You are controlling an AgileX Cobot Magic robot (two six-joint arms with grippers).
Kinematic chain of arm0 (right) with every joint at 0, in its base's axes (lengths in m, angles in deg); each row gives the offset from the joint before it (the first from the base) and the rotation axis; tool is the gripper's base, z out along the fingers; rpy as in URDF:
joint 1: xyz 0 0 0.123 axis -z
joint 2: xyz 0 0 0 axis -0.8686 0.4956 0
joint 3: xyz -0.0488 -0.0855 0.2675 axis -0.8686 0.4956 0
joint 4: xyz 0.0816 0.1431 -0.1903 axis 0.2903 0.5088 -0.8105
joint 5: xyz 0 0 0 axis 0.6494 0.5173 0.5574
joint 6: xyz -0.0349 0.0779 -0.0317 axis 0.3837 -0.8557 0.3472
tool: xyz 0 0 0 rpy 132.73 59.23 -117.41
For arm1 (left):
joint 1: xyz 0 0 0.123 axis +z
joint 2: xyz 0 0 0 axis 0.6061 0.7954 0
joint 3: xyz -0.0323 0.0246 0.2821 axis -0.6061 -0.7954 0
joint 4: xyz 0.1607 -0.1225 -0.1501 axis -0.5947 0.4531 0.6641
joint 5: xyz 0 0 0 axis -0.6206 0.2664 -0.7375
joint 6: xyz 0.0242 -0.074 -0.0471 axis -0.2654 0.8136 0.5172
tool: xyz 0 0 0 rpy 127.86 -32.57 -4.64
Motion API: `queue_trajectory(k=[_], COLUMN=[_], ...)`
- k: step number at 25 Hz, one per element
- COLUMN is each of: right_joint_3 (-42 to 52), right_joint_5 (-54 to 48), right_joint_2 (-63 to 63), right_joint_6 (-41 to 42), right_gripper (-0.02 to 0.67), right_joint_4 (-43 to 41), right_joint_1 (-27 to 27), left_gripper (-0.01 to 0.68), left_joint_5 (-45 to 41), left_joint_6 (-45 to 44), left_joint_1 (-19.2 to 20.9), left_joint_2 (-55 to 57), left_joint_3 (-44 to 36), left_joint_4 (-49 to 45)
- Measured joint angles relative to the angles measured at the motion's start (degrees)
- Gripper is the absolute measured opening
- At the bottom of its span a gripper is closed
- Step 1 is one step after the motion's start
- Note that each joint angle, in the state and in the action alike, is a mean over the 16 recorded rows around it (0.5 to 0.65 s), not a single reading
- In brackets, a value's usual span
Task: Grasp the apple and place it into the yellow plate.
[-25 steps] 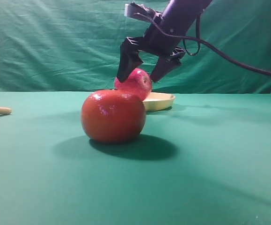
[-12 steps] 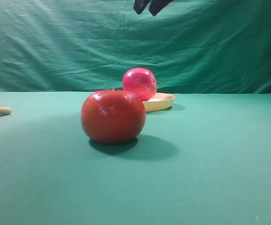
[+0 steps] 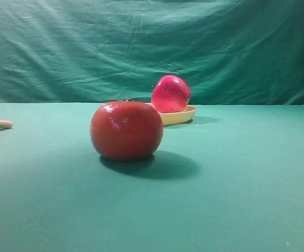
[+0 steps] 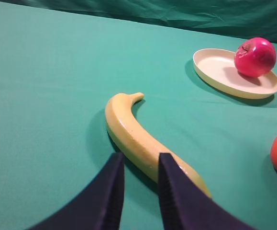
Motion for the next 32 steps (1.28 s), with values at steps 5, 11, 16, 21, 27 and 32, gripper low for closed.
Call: queue_trajectory(k=[5, 11, 16, 21, 27, 32], right_joint_3=[7.5, 21.7, 32.9, 39.6, 42.2, 42.7], right_joint_5=[1.6, 5.7, 5.9, 1.3, -5.7, -7.9], right_joint_2=[-7.6, -19.0, -28.7, -36.4, -41.5, -43.7], right_joint_6=[-0.6, -1.0, -1.2, -1.4, -1.5, -1.4], right_gripper=[0.000, 0.000, 0.000, 0.000, 0.000, 0.000], right_joint_4=[0.0, 0.2, 0.0, -1.1, -3.4, -5.3], right_joint_1=[0.0, 0.0, 0.0, 0.0, 0.0, 0.0], left_gripper=[0.157, 0.157, 0.157, 0.157, 0.157, 0.157], left_joint_5=[0.0, 0.0, 0.0, 0.0, 0.0, 0.0], left_joint_6=[0.0, 0.0, 0.0, 0.0, 0.0, 0.0], left_joint_1=[0.0, 0.0, 0.0, 0.0, 0.0, 0.0], left_joint_2=[0.0, 0.0, 0.0, 0.0, 0.0, 0.0], left_joint_3=[0.0, 0.0, 0.0, 0.0, 0.0, 0.0], left_joint_4=[0.0, 0.0, 0.0, 0.0, 0.0, 0.0])
